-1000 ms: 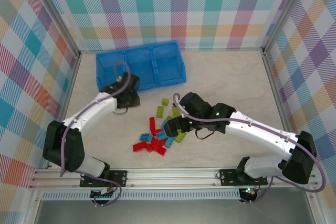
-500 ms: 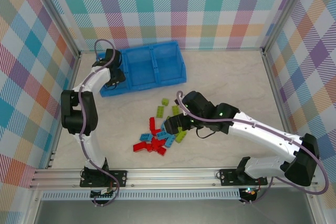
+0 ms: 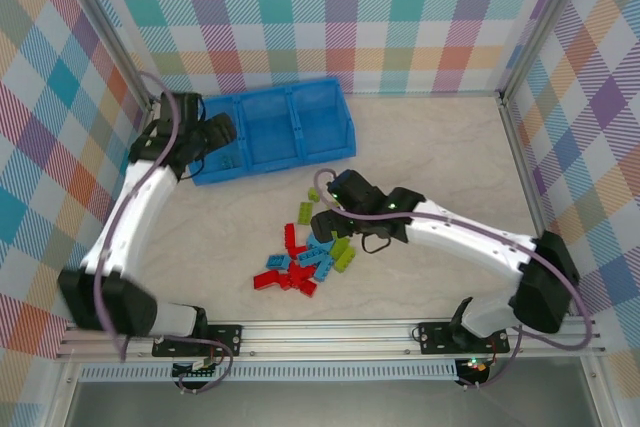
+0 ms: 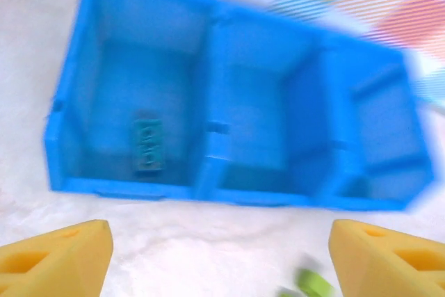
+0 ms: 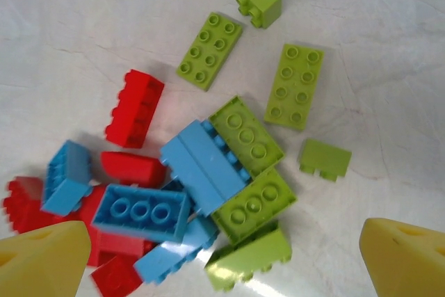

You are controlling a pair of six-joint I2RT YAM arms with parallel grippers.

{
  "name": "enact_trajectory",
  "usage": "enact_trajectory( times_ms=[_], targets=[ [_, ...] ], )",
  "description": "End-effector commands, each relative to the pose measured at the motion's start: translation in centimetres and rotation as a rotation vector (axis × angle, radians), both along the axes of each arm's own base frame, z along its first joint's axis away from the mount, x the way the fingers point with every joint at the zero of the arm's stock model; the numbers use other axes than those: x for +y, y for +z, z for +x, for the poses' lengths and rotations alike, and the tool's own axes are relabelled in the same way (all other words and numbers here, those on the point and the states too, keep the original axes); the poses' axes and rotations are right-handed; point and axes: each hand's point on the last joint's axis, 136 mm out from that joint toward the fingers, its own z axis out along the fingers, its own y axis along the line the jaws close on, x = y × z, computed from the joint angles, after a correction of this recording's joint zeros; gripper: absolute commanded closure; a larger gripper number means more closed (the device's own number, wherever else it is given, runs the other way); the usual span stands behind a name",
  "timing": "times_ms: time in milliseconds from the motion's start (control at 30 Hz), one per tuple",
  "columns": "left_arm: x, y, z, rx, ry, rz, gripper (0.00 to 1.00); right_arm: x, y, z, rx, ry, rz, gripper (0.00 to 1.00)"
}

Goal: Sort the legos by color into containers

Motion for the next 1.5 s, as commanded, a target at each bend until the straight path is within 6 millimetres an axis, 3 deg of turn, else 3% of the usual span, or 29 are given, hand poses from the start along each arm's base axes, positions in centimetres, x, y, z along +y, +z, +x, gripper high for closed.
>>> enact_trajectory(
  times_ms=[0, 167, 300, 467, 600, 700, 833, 967, 1167, 1300, 1467],
  targets=[
    [-3.5, 0.8, -4.8, -0.022, -0.225, 0.016, 0.15, 2.0, -0.3, 3.0, -0.072, 0.088, 0.010, 0.03],
    [-4.6, 1.0, -10.5, -0.073, -0.414, 0.092, 0.02, 3.2, -4.0, 7.1, -0.059, 0.124, -0.018, 0.20],
    [-6.9, 0.2, -14.9, -0.134, -0.681, 0.114, 0.00, 4.6, -6.3, 9.5, -0.071, 0.182, -0.041, 0.25],
    [-9.9, -3.4, -19.3, -0.129, -1.017, 0.098, 0.00, 5.7, -8.4, 12.0, -0.040, 0.208, -0.017, 0.33],
    [-11.0, -5.0, -21.2, -0.151, -1.153, 0.108, 0.00, 6.3, -9.6, 12.7, -0.024, 0.233, -0.013, 0.42],
    [-11.5, -6.2, -23.1, -0.197, -1.297, 0.164, 0.00, 6.5, -10.5, 12.7, 0.011, 0.242, -0.002, 0.55],
    [-11.8, -8.2, -23.7, -0.174, -1.374, 0.203, 0.00, 6.3, -11.2, 12.7, 0.050, 0.241, -0.016, 0.74],
    [-12.7, -9.0, -23.5, -0.152, -1.420, 0.191, 0.00, 5.9, -9.9, 13.0, 0.024, 0.234, -0.032, 0.78],
    [-13.3, -9.0, -21.6, -0.197, -1.381, 0.219, 0.00, 5.4, -3.1, 14.6, -0.162, 0.202, 0.017, 0.79],
    [-13.2, -8.7, -20.1, -0.237, -1.309, 0.245, 0.00, 4.3, 1.5, 17.4, -0.303, 0.118, 0.054, 0.77],
    [-12.3, -8.9, -18.2, -0.266, -1.182, 0.295, 0.00, 1.7, 2.7, 22.6, -0.365, -0.031, 0.054, 0.77]
  ],
)
